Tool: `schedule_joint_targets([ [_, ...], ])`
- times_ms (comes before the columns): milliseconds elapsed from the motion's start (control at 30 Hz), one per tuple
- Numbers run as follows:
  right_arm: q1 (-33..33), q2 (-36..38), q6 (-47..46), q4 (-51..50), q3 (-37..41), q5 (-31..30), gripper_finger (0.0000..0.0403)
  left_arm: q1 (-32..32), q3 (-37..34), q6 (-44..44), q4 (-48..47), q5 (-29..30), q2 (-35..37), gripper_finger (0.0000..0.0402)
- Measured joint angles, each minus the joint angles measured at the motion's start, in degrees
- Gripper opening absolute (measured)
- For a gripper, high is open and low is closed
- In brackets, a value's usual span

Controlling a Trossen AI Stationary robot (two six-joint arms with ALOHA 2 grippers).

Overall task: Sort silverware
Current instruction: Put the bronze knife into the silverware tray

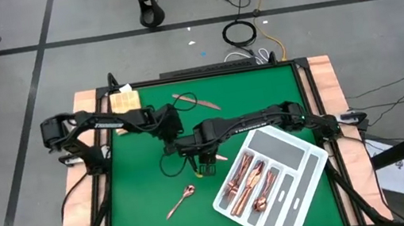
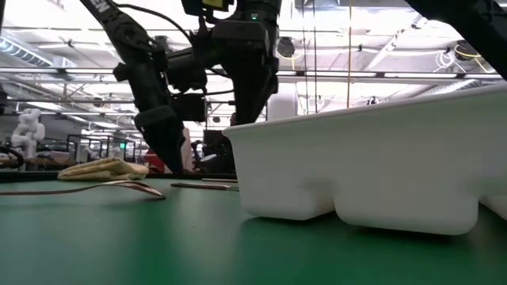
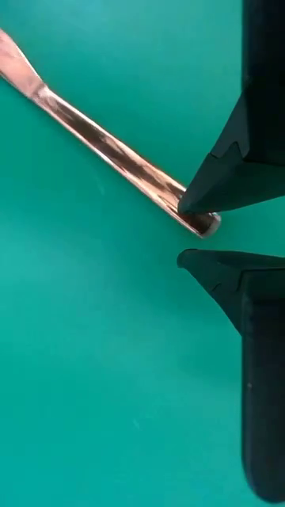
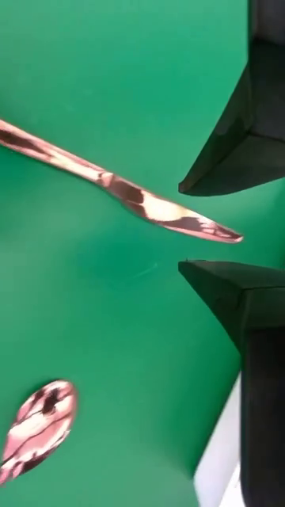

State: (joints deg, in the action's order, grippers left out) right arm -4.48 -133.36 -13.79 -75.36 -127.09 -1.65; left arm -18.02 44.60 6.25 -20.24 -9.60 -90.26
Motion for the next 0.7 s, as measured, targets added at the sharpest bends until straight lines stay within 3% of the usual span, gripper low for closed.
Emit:
schedule_joint_targets([
  [367,1.5,-0.2,2.5,6.8,1.7,-0.2,0.0136,0.0,0.3,0.1,1.1,-1.2,-5.3,0.0091],
  [700,5.1,-0.3,-0.8,25.7,16.6,0.2,0.0186,0.0,0.2,0.1,1.1,-1.1,-5.7,0.0091],
])
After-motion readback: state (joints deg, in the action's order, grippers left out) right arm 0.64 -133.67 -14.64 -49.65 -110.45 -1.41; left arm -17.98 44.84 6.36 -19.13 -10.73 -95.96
